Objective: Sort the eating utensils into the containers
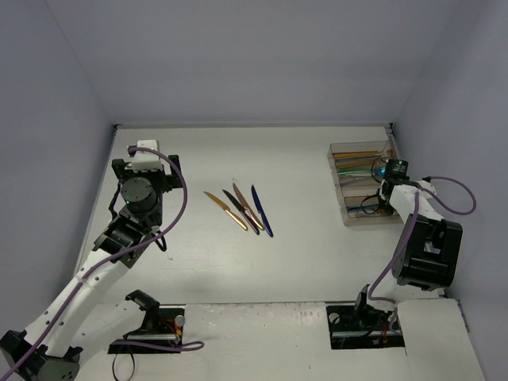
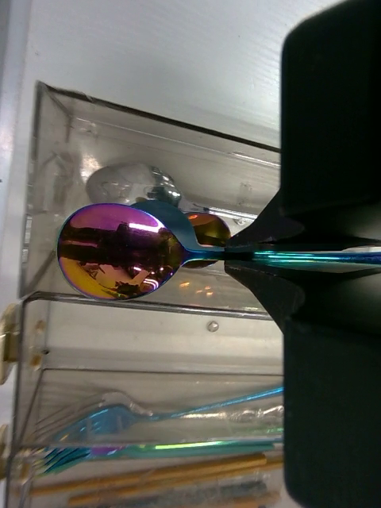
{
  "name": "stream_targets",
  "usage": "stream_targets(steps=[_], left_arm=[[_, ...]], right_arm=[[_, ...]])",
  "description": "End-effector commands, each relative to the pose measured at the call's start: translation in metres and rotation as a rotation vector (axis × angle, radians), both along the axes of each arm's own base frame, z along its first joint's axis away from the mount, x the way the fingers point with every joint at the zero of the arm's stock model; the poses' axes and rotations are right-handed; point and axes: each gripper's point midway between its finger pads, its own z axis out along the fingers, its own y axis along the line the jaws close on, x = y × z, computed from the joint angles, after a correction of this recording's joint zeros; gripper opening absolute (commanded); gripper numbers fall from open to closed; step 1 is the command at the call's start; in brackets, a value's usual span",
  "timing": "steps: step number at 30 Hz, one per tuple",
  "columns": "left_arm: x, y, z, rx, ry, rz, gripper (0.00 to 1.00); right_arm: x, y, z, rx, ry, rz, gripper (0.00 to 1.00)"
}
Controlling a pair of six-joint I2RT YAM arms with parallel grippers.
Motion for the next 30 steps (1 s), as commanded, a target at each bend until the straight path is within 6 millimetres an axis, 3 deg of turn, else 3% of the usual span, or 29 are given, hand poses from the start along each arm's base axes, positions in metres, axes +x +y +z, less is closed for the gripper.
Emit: stream_targets(steps=[1,7,13,15,17,24,26,30], left_arm=[[0.001,0.0,0.023,-0.044,-0.069,0.001,0.9],[0.001,0.0,0.022,-0.043,-0.066,-0.001,0.9],[0.003,-0.003,0.02,-0.044,-0.06,-0.009,0.9],[0.003,-0.003,0.02,-0.044,-0.057,-0.011,0.9],[0.004,-0.004,0.02,-0.043,-0.056,-0.013,0.9],[0.004,-0.004,0.018,-0.042,-0.051,-0.012,0.9],[0.004,-0.004,0.019,-0.042,-0.052,-0.012,0.9],[0.005,-0.006,0.017,-0.042,-0.047,-0.019,0.9]], right_arm=[[0.019,0.003,0.011,0.0,-0.064,0.003,0.09],[0.027,0.01,0.025,-0.019,-0.089,0.065,0.26],[0.04,0.025,0.073,-0.15,-0.114,0.269,0.53],[0.053,0.052,0.097,-0.233,-0.112,0.446,0.8],[0.065,0.078,0.113,-0.266,-0.13,0.568,0.88],[0.073,0.171,0.109,-0.333,-0.029,1.015,0.84],[0.07,0.204,0.103,-0.335,0.0,1.154,0.81],[0.06,0.251,0.084,-0.355,0.116,1.366,0.8]])
